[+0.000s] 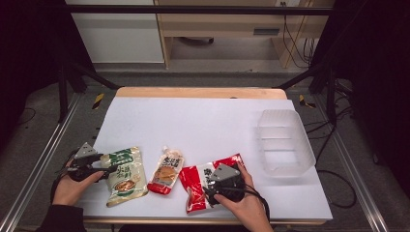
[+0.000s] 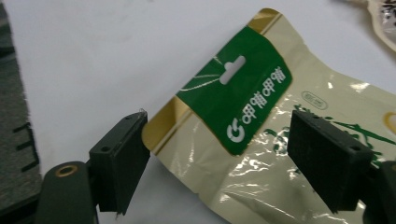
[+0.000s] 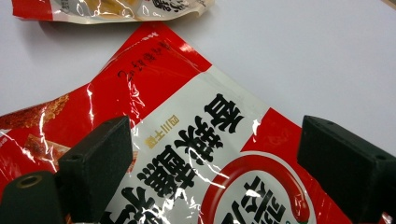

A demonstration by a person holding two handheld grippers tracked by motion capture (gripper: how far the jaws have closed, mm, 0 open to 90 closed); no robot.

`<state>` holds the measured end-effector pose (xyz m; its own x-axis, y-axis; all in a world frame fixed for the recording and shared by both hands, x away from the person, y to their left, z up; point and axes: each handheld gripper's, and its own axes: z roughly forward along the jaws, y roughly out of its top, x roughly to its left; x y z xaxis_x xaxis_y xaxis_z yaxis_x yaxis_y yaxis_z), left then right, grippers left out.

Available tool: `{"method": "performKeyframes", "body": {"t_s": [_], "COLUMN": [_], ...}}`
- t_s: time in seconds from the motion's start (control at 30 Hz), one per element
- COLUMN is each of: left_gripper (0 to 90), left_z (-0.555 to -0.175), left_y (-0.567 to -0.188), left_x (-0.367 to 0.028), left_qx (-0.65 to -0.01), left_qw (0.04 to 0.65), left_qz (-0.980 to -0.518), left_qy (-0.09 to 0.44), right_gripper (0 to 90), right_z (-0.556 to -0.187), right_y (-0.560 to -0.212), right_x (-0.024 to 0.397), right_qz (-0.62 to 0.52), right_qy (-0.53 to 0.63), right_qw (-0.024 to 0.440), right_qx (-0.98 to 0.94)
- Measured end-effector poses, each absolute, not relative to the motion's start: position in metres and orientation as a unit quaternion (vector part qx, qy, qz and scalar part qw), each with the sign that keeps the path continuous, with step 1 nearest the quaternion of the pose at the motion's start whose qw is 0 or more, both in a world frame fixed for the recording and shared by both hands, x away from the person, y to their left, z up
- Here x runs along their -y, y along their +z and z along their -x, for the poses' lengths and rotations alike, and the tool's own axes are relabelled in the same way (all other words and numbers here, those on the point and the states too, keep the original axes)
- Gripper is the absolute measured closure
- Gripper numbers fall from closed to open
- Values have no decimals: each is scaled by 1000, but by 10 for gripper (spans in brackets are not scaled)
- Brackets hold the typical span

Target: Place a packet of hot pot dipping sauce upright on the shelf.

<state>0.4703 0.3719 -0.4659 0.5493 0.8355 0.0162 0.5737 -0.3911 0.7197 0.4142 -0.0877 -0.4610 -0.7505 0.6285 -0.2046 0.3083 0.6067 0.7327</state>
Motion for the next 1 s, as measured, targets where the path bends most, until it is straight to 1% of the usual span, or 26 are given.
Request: {"method": "performKeyframes", "body": {"t_s": [0.17, 0.3, 0.33, 0.4, 0.5, 0.53, 0.57, 0.6, 0.63, 0.67, 0.7, 0.73, 0.77, 0.9, 1.0], "left_gripper": [245, 308, 308, 355, 394, 394, 425, 434, 440, 441, 445, 463, 485, 587, 727], "left_z": [-468, -463, -461, -456, -454, -454, -455, -456, -456, -459, -460, -460, -461, -462, -463], "left_y": [-462, -458, -456, -452, -452, -453, -456, -459, -459, -465, -465, -465, -463, -463, -462], "left_x": [-374, -376, -376, -376, -376, -376, -375, -375, -375, -372, -372, -372, -371, -371, -375], "left_qx": [-434, -431, -427, -411, -403, -397, -396, -394, -394, -393, -394, -394, -394, -402, -409], "left_qw": [353, 372, 378, 387, 385, 382, 375, 366, 366, 341, 342, 342, 341, 336, 334], "left_qz": [-808, -802, -802, -809, -816, -821, -827, -834, -834, -844, -842, -842, -840, -837, -834], "left_qy": [187, 181, 177, 163, 156, 149, 134, 126, 126, 132, 136, 136, 152, 156, 159], "right_gripper": [111, 111, 111, 111, 111, 111, 111, 111, 111, 111, 111, 111, 110, 111, 111], "right_z": [-414, -414, -414, -414, -414, -414, -414, -414, -414, -413, -413, -413, -413, -414, -414], "right_y": [-461, -460, -460, -460, -460, -460, -461, -461, -461, -461, -461, -461, -461, -461, -461], "right_x": [88, 88, 88, 89, 89, 88, 88, 88, 88, 87, 87, 87, 87, 88, 87], "right_qz": [-270, -271, -271, -272, -271, -271, -269, -269, -269, -268, -268, -268, -268, -271, -270], "right_qy": [353, 352, 353, 352, 351, 352, 352, 351, 351, 349, 348, 348, 350, 350, 349], "right_qw": [228, 227, 226, 227, 226, 225, 223, 223, 223, 221, 221, 221, 222, 221, 220], "right_qx": [-866, -867, -867, -867, -867, -867, -868, -869, -869, -870, -871, -871, -870, -869, -870]}}
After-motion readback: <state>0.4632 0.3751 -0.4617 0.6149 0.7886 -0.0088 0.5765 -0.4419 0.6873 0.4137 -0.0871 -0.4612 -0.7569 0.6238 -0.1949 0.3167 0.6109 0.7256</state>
